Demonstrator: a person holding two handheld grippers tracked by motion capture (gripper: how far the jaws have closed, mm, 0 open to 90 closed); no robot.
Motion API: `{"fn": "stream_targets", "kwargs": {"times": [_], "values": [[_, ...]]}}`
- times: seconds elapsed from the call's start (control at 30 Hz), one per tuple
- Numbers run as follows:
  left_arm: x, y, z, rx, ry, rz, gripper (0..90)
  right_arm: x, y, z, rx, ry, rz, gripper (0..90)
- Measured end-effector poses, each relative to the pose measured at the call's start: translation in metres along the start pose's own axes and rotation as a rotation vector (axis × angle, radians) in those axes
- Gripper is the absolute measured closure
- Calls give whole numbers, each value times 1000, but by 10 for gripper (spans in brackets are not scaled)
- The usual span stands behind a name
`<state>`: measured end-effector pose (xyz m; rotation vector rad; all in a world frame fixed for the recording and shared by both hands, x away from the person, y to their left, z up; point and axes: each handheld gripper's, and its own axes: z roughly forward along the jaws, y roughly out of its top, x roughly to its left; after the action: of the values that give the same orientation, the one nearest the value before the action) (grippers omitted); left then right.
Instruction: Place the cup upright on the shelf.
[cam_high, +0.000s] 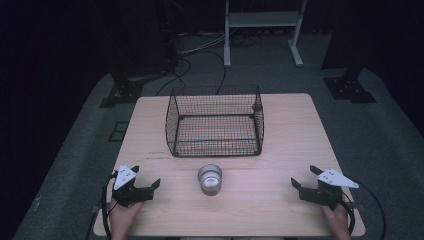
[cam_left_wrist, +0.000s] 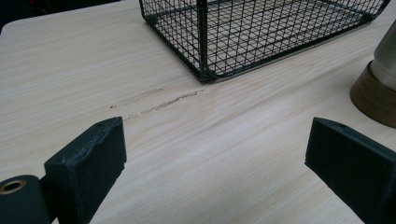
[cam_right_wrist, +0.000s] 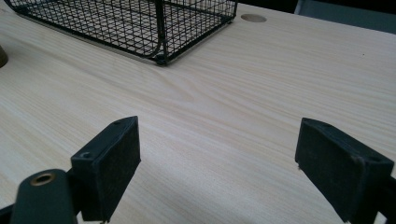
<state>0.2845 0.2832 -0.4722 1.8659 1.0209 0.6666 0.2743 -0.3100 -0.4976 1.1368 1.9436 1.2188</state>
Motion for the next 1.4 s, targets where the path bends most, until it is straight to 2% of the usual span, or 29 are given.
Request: {"fn": "stream_targets", "kwargs": {"times": [0.23, 0.77, 0.97, 1.4], "values": [[-1, 1, 0, -6, -6, -1, 37, 0, 0, 0, -1, 1, -2, 134], [-15, 10, 3, -23, -51, 47, 21, 0, 0, 0, 1, -1, -2, 134], [-20, 13, 6, -13, -91, 62, 18, 0, 0, 0, 2, -2, 3, 134], [-32, 29, 7, -47, -166, 94, 17, -1, 0, 0, 0, 1, 11, 134]]}}
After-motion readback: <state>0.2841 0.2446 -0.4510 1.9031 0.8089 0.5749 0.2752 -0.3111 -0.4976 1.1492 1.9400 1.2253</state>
